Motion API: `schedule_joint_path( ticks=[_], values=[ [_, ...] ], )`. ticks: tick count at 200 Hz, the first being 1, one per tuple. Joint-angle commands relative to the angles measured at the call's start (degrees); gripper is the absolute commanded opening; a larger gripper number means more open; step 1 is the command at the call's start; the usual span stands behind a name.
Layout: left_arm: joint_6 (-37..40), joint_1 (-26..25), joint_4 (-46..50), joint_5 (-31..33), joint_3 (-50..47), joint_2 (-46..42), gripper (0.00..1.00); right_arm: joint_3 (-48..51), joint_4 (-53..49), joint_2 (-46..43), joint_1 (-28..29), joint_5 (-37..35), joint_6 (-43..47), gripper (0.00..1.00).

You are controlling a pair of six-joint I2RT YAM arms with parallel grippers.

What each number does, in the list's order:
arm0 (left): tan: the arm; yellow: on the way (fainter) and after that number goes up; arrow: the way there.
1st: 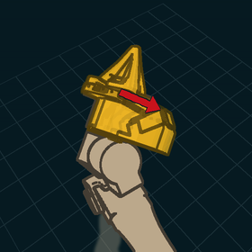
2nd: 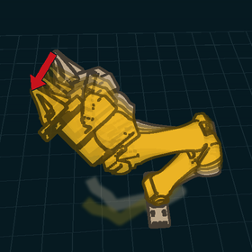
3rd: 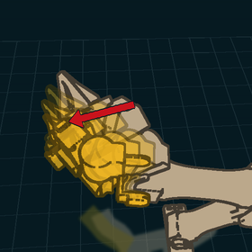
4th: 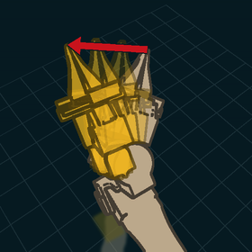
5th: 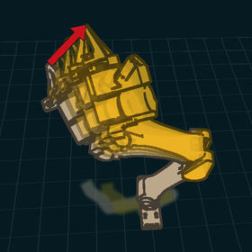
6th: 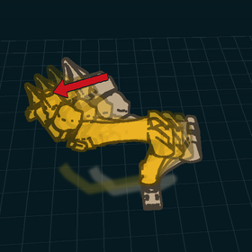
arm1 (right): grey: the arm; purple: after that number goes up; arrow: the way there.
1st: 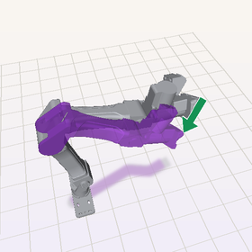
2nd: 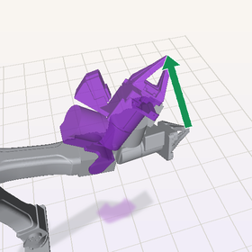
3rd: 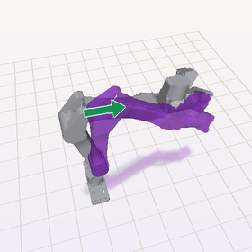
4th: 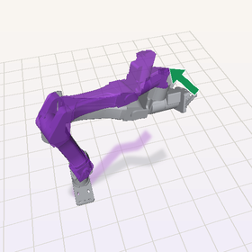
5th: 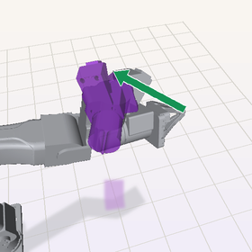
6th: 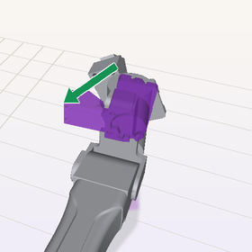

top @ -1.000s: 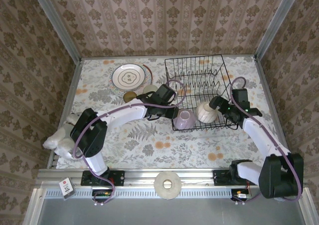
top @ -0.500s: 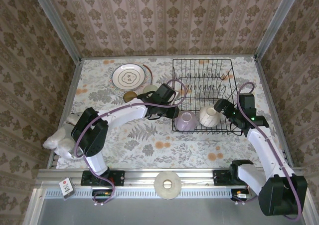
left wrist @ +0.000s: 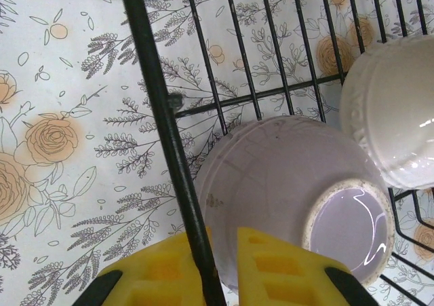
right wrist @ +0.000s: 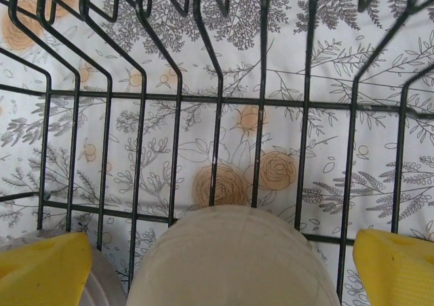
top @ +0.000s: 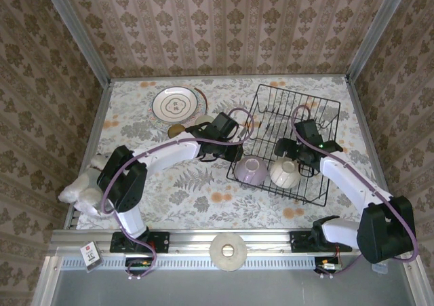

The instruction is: Unload the mixed dishes from the dish rack

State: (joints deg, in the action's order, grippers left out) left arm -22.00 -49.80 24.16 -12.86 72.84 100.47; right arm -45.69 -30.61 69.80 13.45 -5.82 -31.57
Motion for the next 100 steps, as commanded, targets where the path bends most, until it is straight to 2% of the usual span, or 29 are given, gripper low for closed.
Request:
schedule_joint_path(
  ticks=[1, 40, 68, 100],
  values=[
    [4.44, -0.47, 3.05, -0.52, 0.29, 1.58, 0.15, -1.28, -3.11, 0.47, 1.43, -2.11, 0.63, 1.0],
    [-4.71, -0.72, -2.02, 1.88, -2.72, 0.42, 0.09, 1.47, -4.68, -2.65, 2.29, -1.16, -2.19, 1.0],
    [-11.27, -1.09, -6.34, 4.86, -5.14, -0.28, 0.0, 1.28, -6.25, -4.54, 3.28, -2.11, -2.42, 1.0],
    [-16.45, -1.19, -7.26, 9.11, -4.93, -0.18, 0.0, -1.44, -8.04, -3.68, 3.44, -2.23, -0.8, 1.0]
  ],
)
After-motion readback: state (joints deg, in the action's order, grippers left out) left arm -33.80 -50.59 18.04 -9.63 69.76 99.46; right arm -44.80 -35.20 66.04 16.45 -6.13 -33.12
